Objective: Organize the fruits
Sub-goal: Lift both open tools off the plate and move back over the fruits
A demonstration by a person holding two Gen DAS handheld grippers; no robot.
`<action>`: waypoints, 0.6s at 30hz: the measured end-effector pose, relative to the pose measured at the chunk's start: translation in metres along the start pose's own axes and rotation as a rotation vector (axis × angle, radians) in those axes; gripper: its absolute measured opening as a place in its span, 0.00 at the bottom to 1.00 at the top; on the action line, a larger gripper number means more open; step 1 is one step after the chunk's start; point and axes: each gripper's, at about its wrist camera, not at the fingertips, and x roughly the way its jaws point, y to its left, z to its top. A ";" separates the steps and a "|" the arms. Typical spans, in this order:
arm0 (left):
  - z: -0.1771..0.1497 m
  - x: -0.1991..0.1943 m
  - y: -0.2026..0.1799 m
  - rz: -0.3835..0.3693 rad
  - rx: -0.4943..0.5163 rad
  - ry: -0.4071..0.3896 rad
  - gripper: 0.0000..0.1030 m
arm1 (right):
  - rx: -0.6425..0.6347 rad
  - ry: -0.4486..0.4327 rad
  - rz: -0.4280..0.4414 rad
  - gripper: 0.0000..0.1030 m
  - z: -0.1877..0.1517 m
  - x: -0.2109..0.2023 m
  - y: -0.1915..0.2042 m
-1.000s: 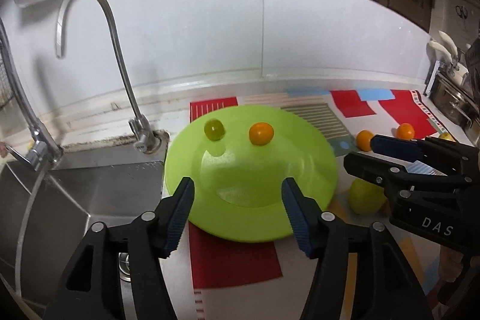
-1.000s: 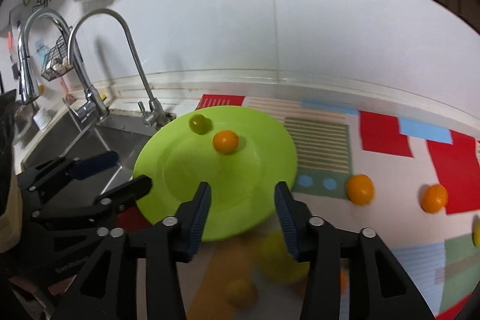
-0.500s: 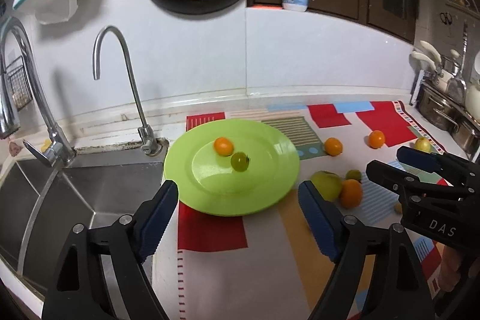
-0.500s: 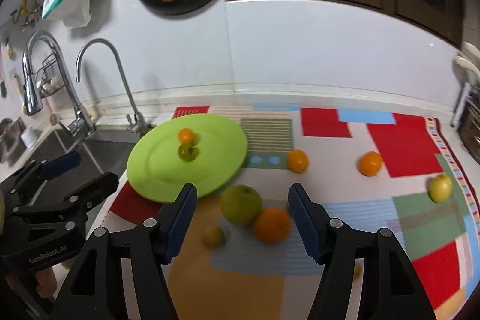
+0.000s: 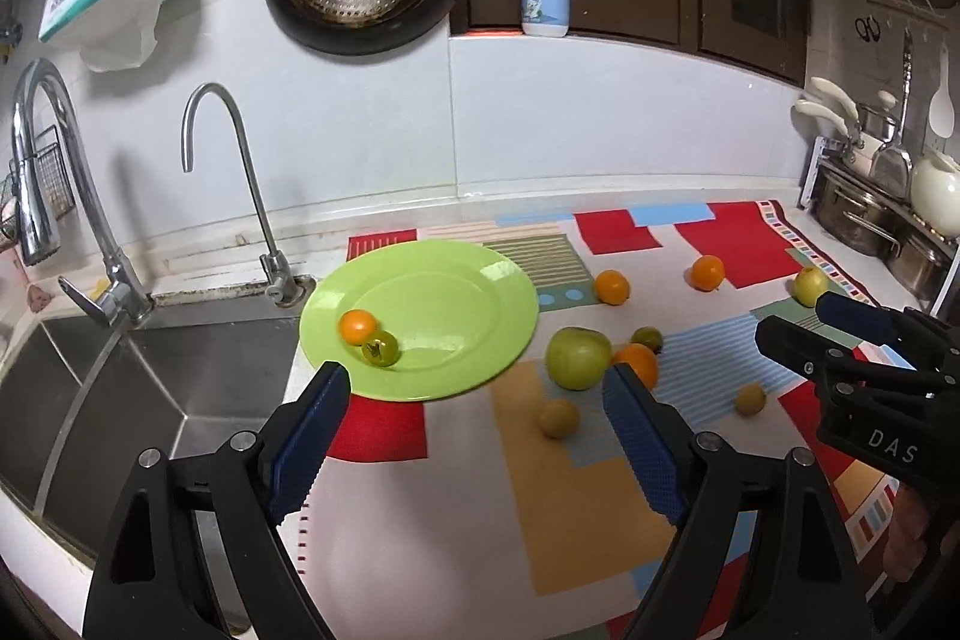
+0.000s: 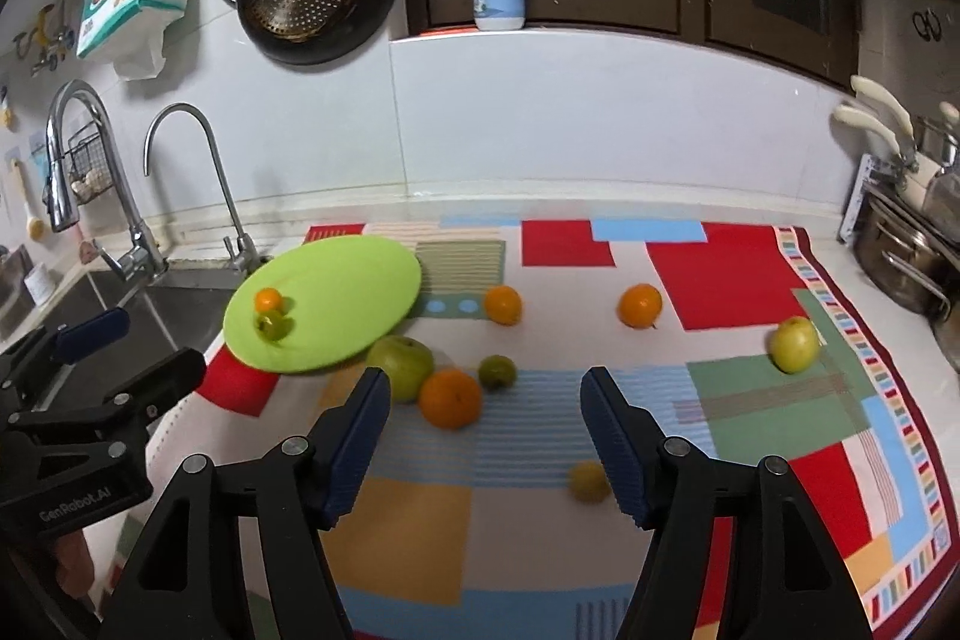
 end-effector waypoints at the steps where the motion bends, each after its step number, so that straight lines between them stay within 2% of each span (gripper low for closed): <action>1: -0.001 -0.001 -0.004 0.009 0.005 -0.007 0.84 | 0.003 -0.001 -0.002 0.65 -0.001 -0.001 -0.003; 5: -0.005 0.001 -0.013 0.021 0.001 0.000 0.84 | 0.006 0.002 -0.019 0.65 -0.006 -0.004 -0.016; 10: -0.014 0.014 -0.023 0.022 0.003 0.046 0.84 | 0.015 0.009 -0.039 0.65 -0.014 -0.002 -0.030; 18: -0.030 0.039 -0.035 0.014 0.018 0.122 0.83 | 0.048 0.091 -0.042 0.65 -0.034 0.018 -0.047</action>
